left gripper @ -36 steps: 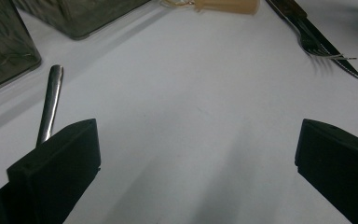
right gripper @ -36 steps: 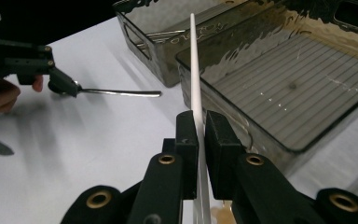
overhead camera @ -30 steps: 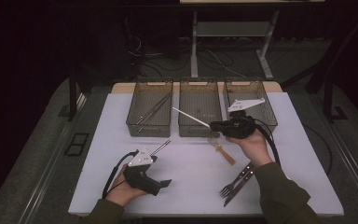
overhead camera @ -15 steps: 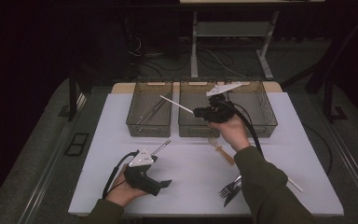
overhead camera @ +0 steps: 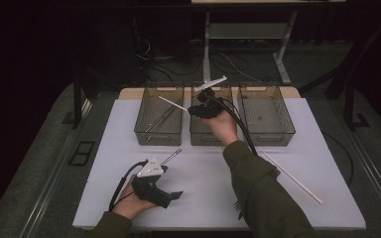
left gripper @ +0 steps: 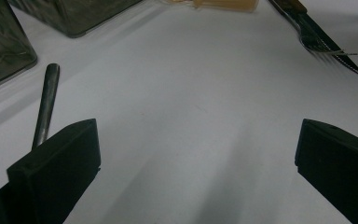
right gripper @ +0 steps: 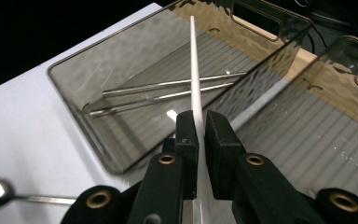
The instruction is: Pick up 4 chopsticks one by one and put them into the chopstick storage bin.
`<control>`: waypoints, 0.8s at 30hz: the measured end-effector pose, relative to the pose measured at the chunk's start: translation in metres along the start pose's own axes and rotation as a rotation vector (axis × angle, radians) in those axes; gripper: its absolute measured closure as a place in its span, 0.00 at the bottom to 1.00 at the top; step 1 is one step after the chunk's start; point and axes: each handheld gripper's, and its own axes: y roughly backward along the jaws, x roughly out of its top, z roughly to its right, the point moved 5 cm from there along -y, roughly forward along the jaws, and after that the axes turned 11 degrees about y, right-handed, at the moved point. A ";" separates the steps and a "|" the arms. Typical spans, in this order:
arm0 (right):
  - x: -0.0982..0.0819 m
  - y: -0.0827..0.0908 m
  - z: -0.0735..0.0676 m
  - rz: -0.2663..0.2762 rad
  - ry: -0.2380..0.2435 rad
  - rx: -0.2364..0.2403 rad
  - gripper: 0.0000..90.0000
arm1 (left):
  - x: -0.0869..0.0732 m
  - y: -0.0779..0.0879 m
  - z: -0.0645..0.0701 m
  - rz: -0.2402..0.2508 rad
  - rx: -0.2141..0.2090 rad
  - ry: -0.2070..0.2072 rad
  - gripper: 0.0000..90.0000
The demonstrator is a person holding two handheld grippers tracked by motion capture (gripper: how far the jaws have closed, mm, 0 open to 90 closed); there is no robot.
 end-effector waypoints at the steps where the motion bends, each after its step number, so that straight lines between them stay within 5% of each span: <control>1: 0.002 -0.005 0.000 -0.008 -0.001 -0.005 0.93 | 0.000 0.000 0.000 0.000 -0.001 0.001 0.00; 14: 0.032 -0.065 -0.002 -0.083 -0.016 -0.048 0.93 | 0.001 -0.001 0.002 0.007 -0.018 -0.002 0.00; 24: 0.038 -0.092 -0.012 -0.117 -0.011 -0.059 0.93 | 0.001 -0.002 0.004 0.002 -0.028 -0.010 0.00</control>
